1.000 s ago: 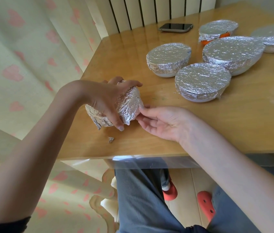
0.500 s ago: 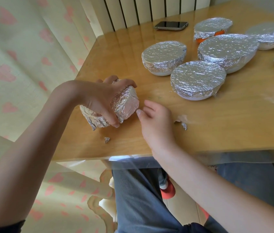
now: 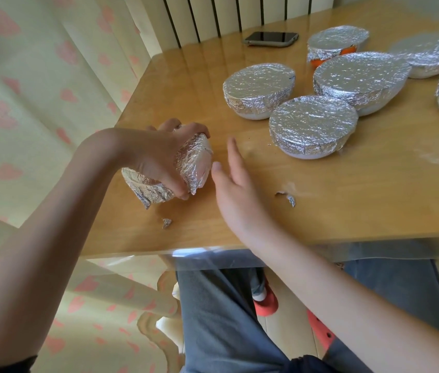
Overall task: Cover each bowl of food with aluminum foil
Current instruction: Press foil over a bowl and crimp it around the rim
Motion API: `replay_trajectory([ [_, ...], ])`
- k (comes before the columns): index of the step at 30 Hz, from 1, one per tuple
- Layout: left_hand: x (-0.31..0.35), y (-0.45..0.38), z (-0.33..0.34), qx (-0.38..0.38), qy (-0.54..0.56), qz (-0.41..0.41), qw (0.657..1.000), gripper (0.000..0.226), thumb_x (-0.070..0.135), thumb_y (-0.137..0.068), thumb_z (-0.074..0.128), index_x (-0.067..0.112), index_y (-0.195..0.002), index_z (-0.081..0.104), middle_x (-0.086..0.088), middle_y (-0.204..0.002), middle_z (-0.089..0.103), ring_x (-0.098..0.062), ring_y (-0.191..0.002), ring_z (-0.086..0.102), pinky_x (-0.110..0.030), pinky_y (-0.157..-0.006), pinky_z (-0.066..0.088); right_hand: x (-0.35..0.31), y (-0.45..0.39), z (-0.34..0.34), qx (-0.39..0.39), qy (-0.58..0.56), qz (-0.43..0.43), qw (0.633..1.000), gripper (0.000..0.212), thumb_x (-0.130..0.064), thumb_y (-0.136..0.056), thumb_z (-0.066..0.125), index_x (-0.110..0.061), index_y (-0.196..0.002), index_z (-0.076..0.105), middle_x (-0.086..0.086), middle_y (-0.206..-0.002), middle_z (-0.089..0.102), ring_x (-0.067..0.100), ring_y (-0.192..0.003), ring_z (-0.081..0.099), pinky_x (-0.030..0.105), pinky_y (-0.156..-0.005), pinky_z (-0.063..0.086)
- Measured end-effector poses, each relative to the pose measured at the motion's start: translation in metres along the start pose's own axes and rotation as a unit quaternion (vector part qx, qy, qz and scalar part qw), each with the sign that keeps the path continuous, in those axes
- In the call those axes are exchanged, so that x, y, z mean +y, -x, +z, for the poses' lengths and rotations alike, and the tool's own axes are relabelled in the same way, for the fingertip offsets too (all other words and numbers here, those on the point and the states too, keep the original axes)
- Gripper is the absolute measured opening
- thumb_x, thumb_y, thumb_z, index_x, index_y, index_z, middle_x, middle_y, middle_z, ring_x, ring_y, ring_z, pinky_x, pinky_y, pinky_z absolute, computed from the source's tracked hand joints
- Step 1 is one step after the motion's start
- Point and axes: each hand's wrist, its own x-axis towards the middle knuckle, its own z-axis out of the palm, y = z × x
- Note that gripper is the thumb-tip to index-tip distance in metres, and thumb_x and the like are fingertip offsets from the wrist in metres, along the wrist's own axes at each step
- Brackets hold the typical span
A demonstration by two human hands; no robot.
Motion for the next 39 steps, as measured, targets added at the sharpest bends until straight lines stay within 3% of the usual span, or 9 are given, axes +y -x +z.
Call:
replay_trajectory([
  [3,0.000,0.001,0.001,0.001,0.000,-0.004,1.000,0.114,0.050,-0.057,0.086,0.056,-0.138,0.005,0.005,-0.149,0.020,-0.031,-0.133,0.032,-0.051,-0.105,0.037,-0.006,-0.004,0.014,-0.020,0.004,-0.005,1.000,0.051,-0.046,-0.101,0.025,-0.034,-0.150,0.018,-0.009,-0.152,0.032,0.013,-0.138,0.032,0.028,-0.107,0.024],
  [8,0.001,0.000,0.000,0.004,0.009,-0.022,1.000,0.114,0.050,-0.056,0.087,0.056,-0.137,0.007,0.005,-0.145,0.023,-0.031,-0.129,0.036,-0.050,-0.102,0.040,-0.012,-0.030,-0.006,0.021,-0.027,0.039,0.999,0.049,-0.045,-0.102,0.024,-0.022,-0.128,0.058,-0.001,-0.132,0.057,0.014,-0.119,0.051,0.032,-0.103,0.036],
  [14,0.003,0.000,0.000,-0.011,0.011,-0.059,0.998,0.126,0.060,-0.048,0.082,0.050,-0.144,0.001,0.005,-0.147,0.021,-0.033,-0.121,0.045,-0.046,-0.098,0.044,-0.018,-0.041,0.002,-0.012,0.012,0.034,0.999,0.061,-0.051,-0.101,0.018,-0.012,-0.117,0.062,0.008,-0.115,0.067,0.020,-0.102,0.061,0.035,-0.088,0.046],
  [19,0.006,-0.001,-0.002,-0.037,0.028,-0.118,0.992,0.133,0.074,-0.045,0.080,0.051,-0.146,-0.003,-0.004,-0.151,0.020,-0.038,-0.127,0.042,-0.052,-0.100,0.044,-0.030,-0.044,-0.013,-0.037,-0.012,0.088,0.995,0.069,-0.060,-0.097,0.011,-0.019,-0.138,0.048,0.002,-0.143,0.047,0.017,-0.133,0.040,0.031,-0.105,0.030],
  [21,0.009,0.002,-0.008,-0.057,0.019,-0.127,0.990,0.144,0.084,-0.035,0.072,0.051,-0.147,-0.012,-0.007,-0.159,0.015,-0.040,-0.140,0.031,-0.054,-0.106,0.038,-0.025,-0.026,-0.010,0.031,-0.014,0.067,0.997,0.059,-0.052,-0.101,0.017,-0.019,-0.141,0.045,-0.002,-0.143,0.046,0.015,-0.132,0.040,0.025,-0.093,0.029],
  [24,0.004,0.010,-0.020,-0.067,0.013,-0.089,0.994,0.153,0.082,-0.027,0.072,0.057,-0.137,-0.032,-0.002,-0.164,-0.013,-0.034,-0.150,0.001,-0.054,-0.117,0.014,-0.006,0.007,-0.004,0.065,-0.037,-0.021,0.997,0.042,-0.032,-0.102,0.038,-0.018,-0.141,0.042,-0.004,-0.142,0.048,0.010,-0.131,0.042,0.017,-0.096,0.031],
  [27,-0.013,0.012,-0.018,-0.094,-0.004,-0.024,0.995,0.152,0.084,-0.016,0.074,0.072,-0.123,-0.033,0.011,-0.157,-0.030,-0.026,-0.146,-0.023,-0.059,-0.118,0.002,0.008,0.014,-0.008,0.050,0.117,-0.103,0.987,0.045,-0.020,-0.089,0.063,-0.018,-0.133,0.052,-0.001,-0.126,0.059,0.012,-0.116,0.054,0.031,-0.099,0.045],
  [34,-0.015,0.009,-0.003,-0.058,0.017,0.043,0.997,0.134,0.056,-0.044,0.090,0.075,-0.131,-0.011,0.023,-0.155,-0.005,-0.021,-0.149,0.004,-0.054,-0.116,0.021,0.001,-0.013,-0.007,0.069,0.181,-0.149,0.970,0.029,-0.019,-0.071,0.082,-0.012,-0.092,0.063,-0.004,-0.078,0.064,0.009,-0.070,0.061,0.027,-0.070,0.052],
  [39,-0.018,0.007,-0.001,-0.055,0.016,0.039,0.998,0.136,0.062,-0.041,0.091,0.078,-0.128,-0.012,0.022,-0.156,-0.005,-0.026,-0.149,0.003,-0.057,-0.115,0.021,-0.004,-0.024,-0.015,0.056,0.195,-0.154,0.967,0.024,-0.017,-0.067,0.086,-0.013,-0.082,0.068,-0.006,-0.068,0.064,0.007,-0.063,0.060,0.019,-0.064,0.050],
])
